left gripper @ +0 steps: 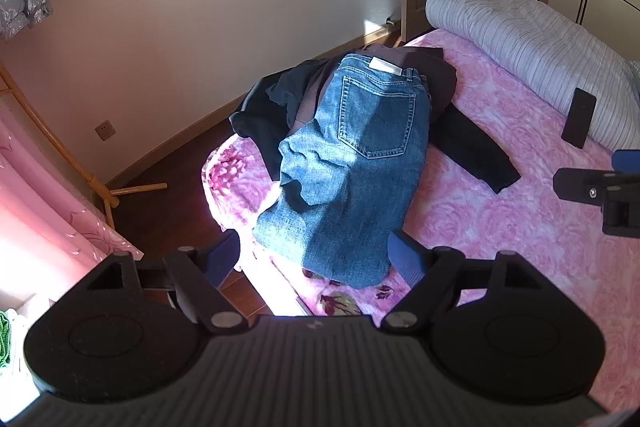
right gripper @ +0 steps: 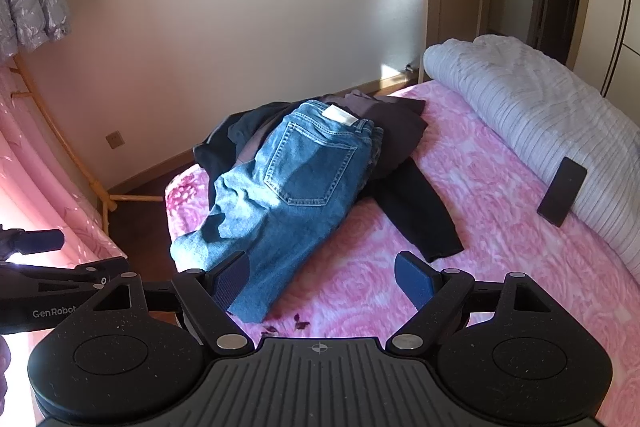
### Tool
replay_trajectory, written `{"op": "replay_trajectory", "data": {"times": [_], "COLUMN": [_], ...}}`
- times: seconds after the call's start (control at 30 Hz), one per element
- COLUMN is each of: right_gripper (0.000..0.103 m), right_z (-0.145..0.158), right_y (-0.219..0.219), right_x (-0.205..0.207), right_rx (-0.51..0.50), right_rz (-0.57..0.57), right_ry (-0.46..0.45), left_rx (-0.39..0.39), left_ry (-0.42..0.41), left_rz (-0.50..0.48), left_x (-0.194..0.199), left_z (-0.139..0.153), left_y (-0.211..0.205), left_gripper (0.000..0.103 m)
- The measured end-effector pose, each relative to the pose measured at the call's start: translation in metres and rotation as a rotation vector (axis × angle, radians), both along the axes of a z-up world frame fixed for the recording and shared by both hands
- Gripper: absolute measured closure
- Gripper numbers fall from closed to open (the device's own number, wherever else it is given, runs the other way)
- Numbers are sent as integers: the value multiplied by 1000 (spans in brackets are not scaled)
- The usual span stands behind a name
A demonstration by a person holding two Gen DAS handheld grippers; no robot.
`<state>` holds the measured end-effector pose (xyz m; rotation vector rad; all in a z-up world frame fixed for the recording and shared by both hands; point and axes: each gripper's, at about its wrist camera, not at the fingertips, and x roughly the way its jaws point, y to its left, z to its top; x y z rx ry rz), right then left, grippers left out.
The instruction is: Fold clothes
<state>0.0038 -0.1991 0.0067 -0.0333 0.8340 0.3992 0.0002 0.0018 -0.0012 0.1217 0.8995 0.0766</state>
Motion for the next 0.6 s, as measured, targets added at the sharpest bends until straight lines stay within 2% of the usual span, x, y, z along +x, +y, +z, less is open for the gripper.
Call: {"op": "replay_trajectory", "data": {"times": [0.2, 0.6], "right_gripper": [20, 20], "right_z": [-3, -10], "right_y": [4, 4], "right_x": [-5, -10], "right_rx": [0, -15], "right_rz": [0, 17], "right_ry": [-1, 7], "left_rx": [-36, -19], "left_ry": [6, 16], "left_rz": [2, 28], "left_x": [1, -10], "left_z": [-4, -8], "left_y": [6, 11], "left_gripper": [24, 24]}}
